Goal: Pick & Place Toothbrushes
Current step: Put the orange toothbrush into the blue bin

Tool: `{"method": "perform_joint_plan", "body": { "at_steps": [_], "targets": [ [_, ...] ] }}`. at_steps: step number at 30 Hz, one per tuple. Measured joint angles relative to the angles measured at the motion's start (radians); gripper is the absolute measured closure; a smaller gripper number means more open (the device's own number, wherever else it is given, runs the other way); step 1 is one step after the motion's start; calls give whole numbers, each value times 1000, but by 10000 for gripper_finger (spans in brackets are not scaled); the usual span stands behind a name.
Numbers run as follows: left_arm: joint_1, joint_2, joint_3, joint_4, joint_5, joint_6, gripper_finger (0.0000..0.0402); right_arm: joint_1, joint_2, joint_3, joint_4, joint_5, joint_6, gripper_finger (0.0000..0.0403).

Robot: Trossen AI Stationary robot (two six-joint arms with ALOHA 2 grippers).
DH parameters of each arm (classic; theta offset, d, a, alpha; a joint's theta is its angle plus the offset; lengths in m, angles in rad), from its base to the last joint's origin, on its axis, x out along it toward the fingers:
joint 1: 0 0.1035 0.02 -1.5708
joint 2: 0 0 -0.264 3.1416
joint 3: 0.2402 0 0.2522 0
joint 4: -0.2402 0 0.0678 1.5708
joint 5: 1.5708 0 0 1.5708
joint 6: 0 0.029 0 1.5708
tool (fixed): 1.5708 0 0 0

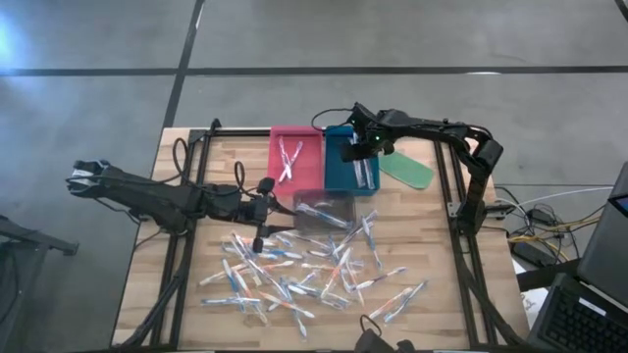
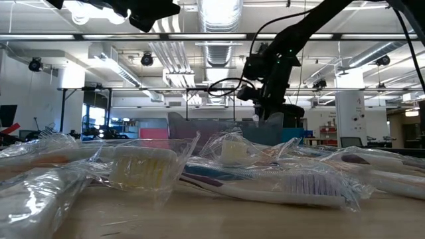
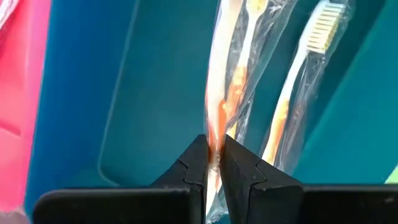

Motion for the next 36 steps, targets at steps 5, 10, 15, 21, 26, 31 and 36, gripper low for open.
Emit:
{"method": "perform_joint_plan", "body": {
  "at_steps": [5,10,15,21,26,31,36],
  "targets": [
    [0,0,0,0,0,0,239,-4,0,-34,52,0,0,379],
    [0,0,0,0,0,0,239,-5,1,-61,94,0,0,379],
    [0,0,0,0,0,0,239,-7,1,-61,97,0,0,379],
    [0,0,0,0,0,0,239,-7,1,-61,109,0,-3,378],
    [0,0,0,0,0,0,239,-6,1,-61,110,5,-8,358],
    [0,0,0,0,0,0,239,-6,1,-61,110,8,-7,333],
    [0,0,0,0,0,0,239,-6,1,-57,109,1,-7,306]
  ]
}}
